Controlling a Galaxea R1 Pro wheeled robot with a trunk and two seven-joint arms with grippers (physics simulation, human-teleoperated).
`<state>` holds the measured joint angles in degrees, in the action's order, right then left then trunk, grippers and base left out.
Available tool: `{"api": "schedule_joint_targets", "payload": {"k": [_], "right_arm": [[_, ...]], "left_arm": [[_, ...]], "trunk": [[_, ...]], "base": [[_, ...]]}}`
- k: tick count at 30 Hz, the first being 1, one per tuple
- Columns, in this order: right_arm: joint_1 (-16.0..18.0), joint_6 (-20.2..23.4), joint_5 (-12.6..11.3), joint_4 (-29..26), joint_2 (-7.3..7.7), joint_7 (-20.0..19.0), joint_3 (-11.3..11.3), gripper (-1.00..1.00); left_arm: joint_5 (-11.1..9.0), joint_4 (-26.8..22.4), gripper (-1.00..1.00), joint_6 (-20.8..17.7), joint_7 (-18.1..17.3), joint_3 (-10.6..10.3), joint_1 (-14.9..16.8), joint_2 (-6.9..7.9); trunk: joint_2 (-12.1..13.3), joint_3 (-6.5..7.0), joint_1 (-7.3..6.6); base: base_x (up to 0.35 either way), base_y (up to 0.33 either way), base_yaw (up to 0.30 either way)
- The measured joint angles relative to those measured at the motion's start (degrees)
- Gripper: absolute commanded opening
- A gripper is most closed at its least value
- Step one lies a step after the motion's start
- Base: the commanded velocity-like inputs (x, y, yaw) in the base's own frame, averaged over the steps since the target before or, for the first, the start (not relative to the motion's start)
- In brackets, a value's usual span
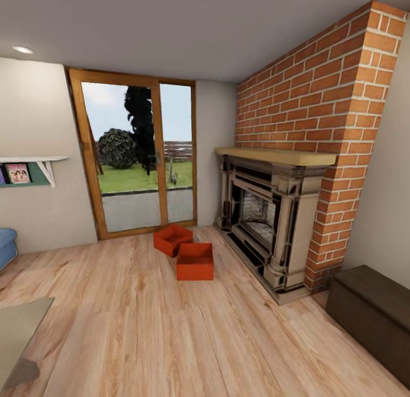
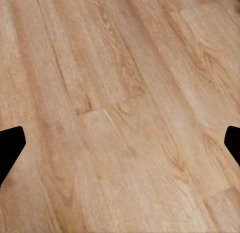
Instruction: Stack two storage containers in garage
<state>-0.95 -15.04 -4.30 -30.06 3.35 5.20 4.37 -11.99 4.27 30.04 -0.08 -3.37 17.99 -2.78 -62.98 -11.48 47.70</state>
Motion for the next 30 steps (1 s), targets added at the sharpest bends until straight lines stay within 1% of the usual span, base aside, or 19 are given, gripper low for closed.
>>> {"api": "schedule_joint_targets", "payload": {"k": [7, 15, 23, 30], "right_arm": [[0.00, 0.00, 0.00, 0.00, 0.00, 0.03, 0.00, 1.00], [0.00, 0.00, 0.00, 0.01, 0.00, -0.01, 0.00, 1.00], [0.00, 0.00, 0.00, 0.00, 0.00, -0.01, 0.00, 1.00], [0.00, 0.00, 0.00, 0.00, 0.00, 0.00, 0.00, 1.00]], "left_arm": [[0.00, -0.01, 1.00, 0.00, 0.00, 0.04, 0.00, 0.00], [-0.02, 0.00, 1.00, 0.01, 0.00, 0.04, 0.00, 0.00], [0.00, 0.03, 1.00, 0.01, 0.00, 0.04, 0.00, 0.00], [0.00, 0.02, 1.00, -0.01, 0.00, 0.04, 0.00, 0.00]], "trunk": [[0.00, 0.00, 0.00], [0.00, 0.00, 0.00], [0.00, 0.00, 0.00], [0.00, 0.00, 0.00]], "base": [[0.325, 0.001, 0.000], [0.325, 0.080, -0.001], [0.325, 0.096, -0.155], [0.323, 0.038, -0.031]]}}
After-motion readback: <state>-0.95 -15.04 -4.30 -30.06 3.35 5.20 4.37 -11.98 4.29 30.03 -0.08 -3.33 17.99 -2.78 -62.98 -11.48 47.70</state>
